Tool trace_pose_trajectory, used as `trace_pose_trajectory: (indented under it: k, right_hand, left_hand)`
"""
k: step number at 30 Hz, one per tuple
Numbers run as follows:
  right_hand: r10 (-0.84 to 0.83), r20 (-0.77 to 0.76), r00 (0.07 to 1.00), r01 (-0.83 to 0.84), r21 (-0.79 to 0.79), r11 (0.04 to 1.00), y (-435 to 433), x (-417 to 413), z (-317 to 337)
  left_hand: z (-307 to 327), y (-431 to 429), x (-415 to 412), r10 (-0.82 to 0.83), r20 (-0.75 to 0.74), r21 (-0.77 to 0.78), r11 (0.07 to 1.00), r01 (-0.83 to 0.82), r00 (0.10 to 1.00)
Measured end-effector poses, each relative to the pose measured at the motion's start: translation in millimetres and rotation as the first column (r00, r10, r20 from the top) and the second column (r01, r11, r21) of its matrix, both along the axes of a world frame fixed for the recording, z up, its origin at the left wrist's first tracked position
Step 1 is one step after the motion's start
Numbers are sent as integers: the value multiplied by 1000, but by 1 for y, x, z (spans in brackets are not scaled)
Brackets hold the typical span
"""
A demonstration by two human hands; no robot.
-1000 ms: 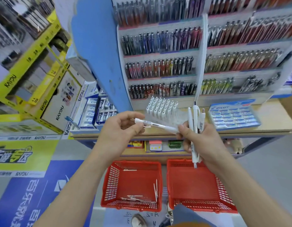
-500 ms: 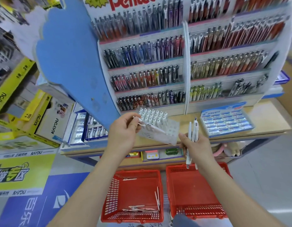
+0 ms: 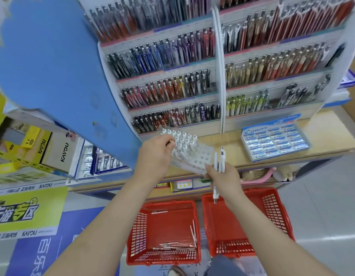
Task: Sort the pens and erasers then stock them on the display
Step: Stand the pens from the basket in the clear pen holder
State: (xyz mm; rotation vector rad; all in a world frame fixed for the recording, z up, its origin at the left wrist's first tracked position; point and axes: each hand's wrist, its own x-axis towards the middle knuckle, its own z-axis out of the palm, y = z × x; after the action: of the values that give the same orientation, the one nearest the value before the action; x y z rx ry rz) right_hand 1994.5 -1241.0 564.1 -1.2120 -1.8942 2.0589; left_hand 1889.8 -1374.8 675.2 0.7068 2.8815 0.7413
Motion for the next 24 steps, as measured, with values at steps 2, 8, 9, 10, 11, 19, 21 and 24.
trace_pose_trajectory:
  k: [2,8,9,10,11,19,21,24]
  right_hand:
    - [17,-12,1000,-17,-19,1000,-4,4,2]
    - [35,-10,999,-35,-5,999,-7,6,4]
    - [39,-10,999,-39,-7,999,-6,6,4]
    - [43,-13,999,-43,-6,999,-6,6,4]
    - [46,-15,999,-46,-5,999,-5,6,4]
    - [64,-31,997,-65,-35,997,-3,4,5]
    - [64,-38,997,-66,-60,996,-2,3,5]
    - [60,-45,997,-64,-94,993,-1,3,7]
  left_hand:
    - [-5,5,-1,-22,-7,-78,997,21,1000]
    - [-15,12,-1,-12,35,-148,989,17,999]
    - [-14,13,-2,0,38,-133,991,5,999]
    - [-13,13,-5,1,38,-129,992,4,999]
    - [-12,13,-6,-12,33,-137,990,17,999]
    - [-22,12,-2,-71,60,-175,981,81,996]
    - [-25,13,-1,-20,52,-144,989,27,998]
    - [-27,15,-2,61,44,-132,990,-54,997]
